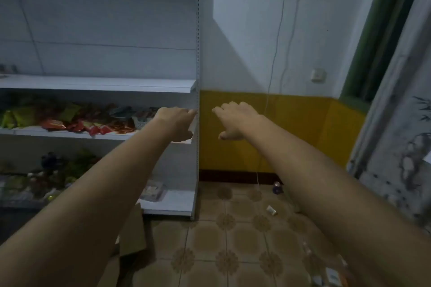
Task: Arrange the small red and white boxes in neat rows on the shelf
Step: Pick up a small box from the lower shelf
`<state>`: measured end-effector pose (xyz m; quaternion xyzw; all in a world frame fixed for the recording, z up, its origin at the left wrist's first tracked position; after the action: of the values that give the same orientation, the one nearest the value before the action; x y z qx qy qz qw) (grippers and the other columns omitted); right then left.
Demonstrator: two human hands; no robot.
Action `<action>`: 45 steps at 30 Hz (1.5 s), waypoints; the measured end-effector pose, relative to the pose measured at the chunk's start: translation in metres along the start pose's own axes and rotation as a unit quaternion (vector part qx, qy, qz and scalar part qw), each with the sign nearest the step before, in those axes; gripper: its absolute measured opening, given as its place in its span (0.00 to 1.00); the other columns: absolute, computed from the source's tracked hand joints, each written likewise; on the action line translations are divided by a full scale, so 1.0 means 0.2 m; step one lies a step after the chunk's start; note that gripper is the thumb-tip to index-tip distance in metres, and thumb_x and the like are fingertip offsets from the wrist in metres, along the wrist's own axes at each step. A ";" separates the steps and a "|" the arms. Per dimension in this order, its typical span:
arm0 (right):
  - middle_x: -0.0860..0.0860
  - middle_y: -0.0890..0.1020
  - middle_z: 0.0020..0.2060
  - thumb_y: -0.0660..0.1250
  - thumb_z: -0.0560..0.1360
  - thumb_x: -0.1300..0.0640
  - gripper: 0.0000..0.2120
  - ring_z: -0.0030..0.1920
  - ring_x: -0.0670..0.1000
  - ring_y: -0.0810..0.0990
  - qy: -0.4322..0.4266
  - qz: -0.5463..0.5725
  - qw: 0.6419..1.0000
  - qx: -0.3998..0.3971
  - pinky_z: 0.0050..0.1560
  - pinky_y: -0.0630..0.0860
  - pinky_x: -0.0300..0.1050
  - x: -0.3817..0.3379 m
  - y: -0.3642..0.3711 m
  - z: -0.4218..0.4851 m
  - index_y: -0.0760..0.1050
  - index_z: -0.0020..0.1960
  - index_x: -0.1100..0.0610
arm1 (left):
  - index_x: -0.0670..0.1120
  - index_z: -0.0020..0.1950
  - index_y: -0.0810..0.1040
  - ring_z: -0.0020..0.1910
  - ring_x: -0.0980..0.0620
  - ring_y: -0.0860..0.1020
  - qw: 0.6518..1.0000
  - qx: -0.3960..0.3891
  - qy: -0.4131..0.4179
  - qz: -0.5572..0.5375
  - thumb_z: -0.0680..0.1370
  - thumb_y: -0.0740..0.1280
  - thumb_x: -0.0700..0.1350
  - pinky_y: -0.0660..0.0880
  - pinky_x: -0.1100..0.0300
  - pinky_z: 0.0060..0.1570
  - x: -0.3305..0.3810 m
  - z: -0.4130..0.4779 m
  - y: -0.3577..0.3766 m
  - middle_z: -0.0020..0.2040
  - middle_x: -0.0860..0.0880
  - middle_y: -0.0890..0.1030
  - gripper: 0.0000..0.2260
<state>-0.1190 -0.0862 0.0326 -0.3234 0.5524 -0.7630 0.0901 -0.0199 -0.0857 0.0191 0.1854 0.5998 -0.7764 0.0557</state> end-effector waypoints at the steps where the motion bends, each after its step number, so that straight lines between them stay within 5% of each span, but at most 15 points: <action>1: 0.55 0.73 0.63 0.68 0.71 0.46 0.32 0.61 0.56 0.72 0.001 -0.003 1.000 -0.006 0.59 0.70 0.53 0.04 0.03 0.05 0.60 0.70 0.55 | 0.48 0.69 0.62 0.59 0.46 0.75 1.000 -0.001 -0.012 -0.003 0.76 0.63 0.55 0.74 0.50 0.47 -0.01 0.06 0.01 0.64 0.49 0.74 0.24; 14: 0.54 0.75 0.57 0.67 0.71 0.42 0.29 0.54 0.54 0.75 -0.096 0.017 0.994 -0.056 0.48 0.73 0.48 0.34 0.61 0.68 0.64 0.66 0.54 | 0.48 0.68 0.63 0.58 0.45 0.75 0.993 -0.103 -0.051 0.009 0.76 0.61 0.56 0.72 0.51 0.45 -0.05 0.76 0.57 0.61 0.47 0.74 0.23; 23: 0.55 0.75 0.58 0.65 0.70 0.38 0.33 0.55 0.55 0.75 -0.148 0.046 0.984 -0.088 0.53 0.76 0.52 0.20 1.10 1.40 0.62 0.68 0.53 | 0.48 0.66 0.65 0.59 0.45 0.74 0.987 -0.152 -0.044 -0.008 0.75 0.62 0.55 0.71 0.52 0.48 -0.39 1.26 1.18 0.62 0.47 0.74 0.22; 35: 0.54 0.76 0.57 0.63 0.73 0.43 0.23 0.55 0.55 0.74 -0.102 0.178 0.953 -0.224 0.50 0.69 0.49 -0.03 1.90 2.16 0.66 0.64 0.51 | 0.48 0.69 0.64 0.62 0.44 0.71 0.959 -0.273 0.011 -0.077 0.76 0.61 0.55 0.71 0.49 0.56 -0.81 1.77 2.16 0.64 0.45 0.72 0.23; 45: 0.56 0.70 0.64 0.64 0.74 0.46 0.27 0.63 0.58 0.70 -0.004 0.306 0.930 -0.206 0.58 0.70 0.54 -0.11 2.33 2.80 0.63 0.69 0.55 | 0.48 0.70 0.62 0.64 0.45 0.70 0.947 -0.296 0.047 -0.120 0.77 0.60 0.56 0.70 0.49 0.59 -0.91 2.13 2.55 0.67 0.45 0.71 0.24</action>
<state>0.1277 -0.6876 -0.2947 -0.1535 0.7691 -0.5666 0.2529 0.2115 -0.6552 -0.2910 0.1235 0.8222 -0.5555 -0.0143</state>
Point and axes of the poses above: each hand's wrist, its own z-axis towards the middle knuckle, its own y-axis out of the palm, x = y × z, the point moved 9 cm from there along z, towards the middle knuckle
